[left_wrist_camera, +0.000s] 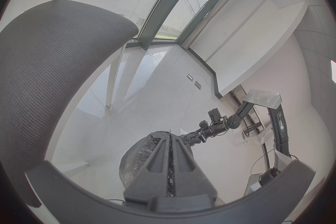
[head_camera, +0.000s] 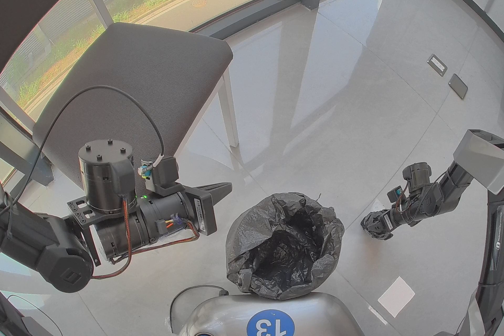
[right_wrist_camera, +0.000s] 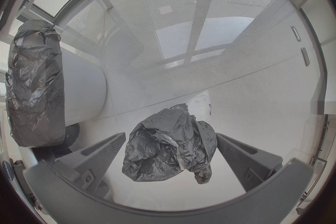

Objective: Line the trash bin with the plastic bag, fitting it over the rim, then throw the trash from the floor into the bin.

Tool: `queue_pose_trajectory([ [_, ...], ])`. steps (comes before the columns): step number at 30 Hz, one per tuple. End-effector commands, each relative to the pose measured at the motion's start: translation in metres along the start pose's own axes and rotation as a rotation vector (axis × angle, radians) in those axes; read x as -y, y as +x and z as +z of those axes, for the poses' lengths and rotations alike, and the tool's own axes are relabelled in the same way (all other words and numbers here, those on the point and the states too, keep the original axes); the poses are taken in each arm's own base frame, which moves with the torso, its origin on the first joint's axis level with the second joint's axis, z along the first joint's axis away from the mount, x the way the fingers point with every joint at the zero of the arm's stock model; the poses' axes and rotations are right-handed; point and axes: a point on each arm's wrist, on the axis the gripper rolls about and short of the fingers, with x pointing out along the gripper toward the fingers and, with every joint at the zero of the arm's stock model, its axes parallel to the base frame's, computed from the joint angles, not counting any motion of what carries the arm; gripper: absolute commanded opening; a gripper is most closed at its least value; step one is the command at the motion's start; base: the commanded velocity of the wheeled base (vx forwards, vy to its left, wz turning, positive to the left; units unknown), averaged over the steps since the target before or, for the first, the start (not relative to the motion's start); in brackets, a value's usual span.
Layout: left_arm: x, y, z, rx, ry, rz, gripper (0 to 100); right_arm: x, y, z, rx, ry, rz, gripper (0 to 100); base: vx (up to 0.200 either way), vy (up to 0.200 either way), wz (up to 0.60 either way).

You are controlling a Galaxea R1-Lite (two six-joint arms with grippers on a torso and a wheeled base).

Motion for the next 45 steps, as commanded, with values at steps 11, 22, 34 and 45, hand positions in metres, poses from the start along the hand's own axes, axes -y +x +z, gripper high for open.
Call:
queue_pose_trajectory([
  [11,0.0,0.0,0.0,0.0,0.001,-0.002,0,-0.002,-0.002,-0.003,-0.037,0.011,0.024,0,0.0,0.0,0.0],
  [22,0.001,-0.001,0.001,0.006,0.001,-0.001,0,-0.003,-0.002,-0.004,-0.046,0.01,0.018,0,0.0,0.0,0.0],
  [34,0.001,-0.002,0.001,0.006,0.002,-0.003,0,-0.005,-0.031,-0.001,-0.015,-0.002,0.001,0,0.0,0.0,0.0],
  [45,0.001,-0.005,0.001,0.004,0.002,-0.002,0,-0.02,-0.078,0.003,0.039,-0.033,-0.002,0,0.0,0.0,0.0],
])
